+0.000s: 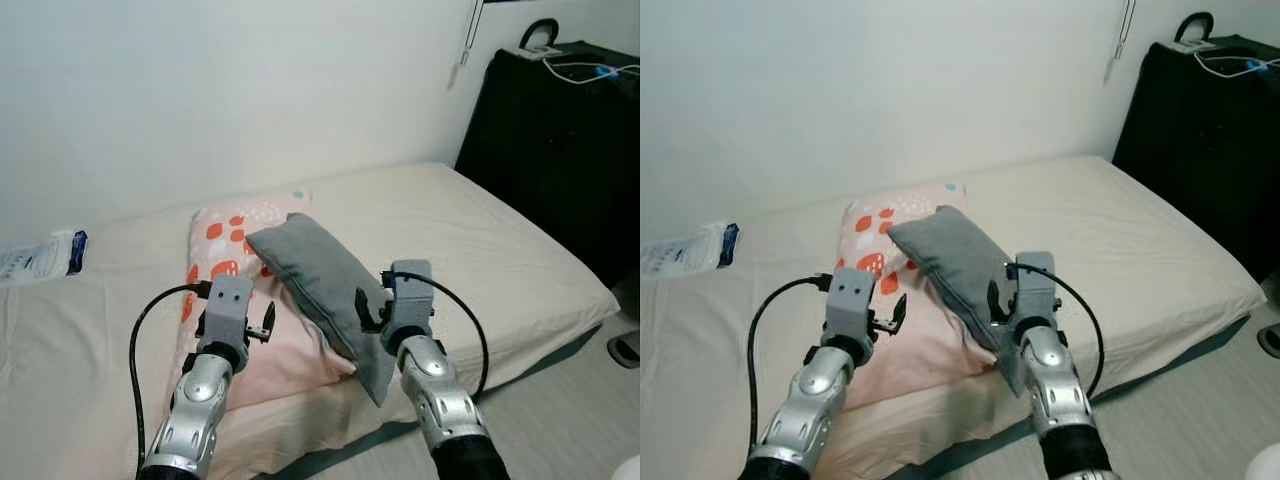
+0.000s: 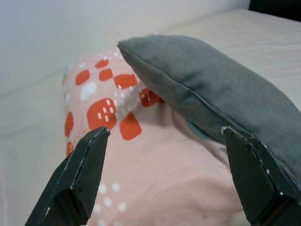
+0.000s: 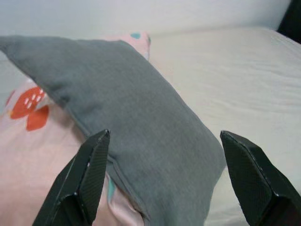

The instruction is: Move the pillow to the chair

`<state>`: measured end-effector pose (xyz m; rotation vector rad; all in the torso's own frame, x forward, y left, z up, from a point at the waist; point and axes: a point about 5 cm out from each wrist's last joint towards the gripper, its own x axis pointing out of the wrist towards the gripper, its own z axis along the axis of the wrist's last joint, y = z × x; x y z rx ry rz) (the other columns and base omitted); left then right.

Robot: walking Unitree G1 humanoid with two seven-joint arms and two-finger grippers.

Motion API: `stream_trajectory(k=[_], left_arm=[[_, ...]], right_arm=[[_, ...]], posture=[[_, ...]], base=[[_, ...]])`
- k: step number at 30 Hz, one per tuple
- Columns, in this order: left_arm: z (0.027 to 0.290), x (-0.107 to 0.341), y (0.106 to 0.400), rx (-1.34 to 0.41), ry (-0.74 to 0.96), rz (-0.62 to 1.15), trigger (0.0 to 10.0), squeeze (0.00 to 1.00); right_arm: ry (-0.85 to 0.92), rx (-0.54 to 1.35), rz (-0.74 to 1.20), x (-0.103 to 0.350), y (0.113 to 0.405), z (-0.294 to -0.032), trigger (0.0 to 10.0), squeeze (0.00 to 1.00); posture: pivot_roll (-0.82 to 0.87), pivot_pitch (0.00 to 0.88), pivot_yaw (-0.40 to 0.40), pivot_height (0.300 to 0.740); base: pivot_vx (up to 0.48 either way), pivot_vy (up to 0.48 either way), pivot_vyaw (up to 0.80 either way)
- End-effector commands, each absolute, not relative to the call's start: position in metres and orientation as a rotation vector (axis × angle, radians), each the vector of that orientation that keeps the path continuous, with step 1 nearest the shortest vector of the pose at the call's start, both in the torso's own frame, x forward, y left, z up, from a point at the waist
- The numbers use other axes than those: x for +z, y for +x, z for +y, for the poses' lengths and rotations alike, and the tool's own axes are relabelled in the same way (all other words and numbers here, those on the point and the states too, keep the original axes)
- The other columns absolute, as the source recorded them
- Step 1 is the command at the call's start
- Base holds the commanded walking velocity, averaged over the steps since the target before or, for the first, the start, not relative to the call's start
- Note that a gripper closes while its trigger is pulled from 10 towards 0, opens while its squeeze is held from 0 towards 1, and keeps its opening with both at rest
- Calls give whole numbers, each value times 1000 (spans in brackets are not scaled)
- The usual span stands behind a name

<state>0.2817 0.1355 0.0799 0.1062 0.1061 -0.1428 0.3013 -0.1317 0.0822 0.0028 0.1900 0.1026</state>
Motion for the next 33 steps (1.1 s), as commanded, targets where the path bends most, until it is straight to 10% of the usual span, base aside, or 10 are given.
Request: stream_trajectory(k=[1, 33], left_arm=[[140, 83, 278, -146, 111, 106, 10000, 0], [162, 109, 219, -40, -8, -53, 10000, 0]], right_arm=[[-2, 101, 180, 89, 298, -135, 10000, 0], [85, 71, -3, 125, 211, -160, 10000, 0]], posture=[[44, 0, -25, 740], [24, 0, -14, 740]], base=[[0, 0, 0], [0, 0, 0]])
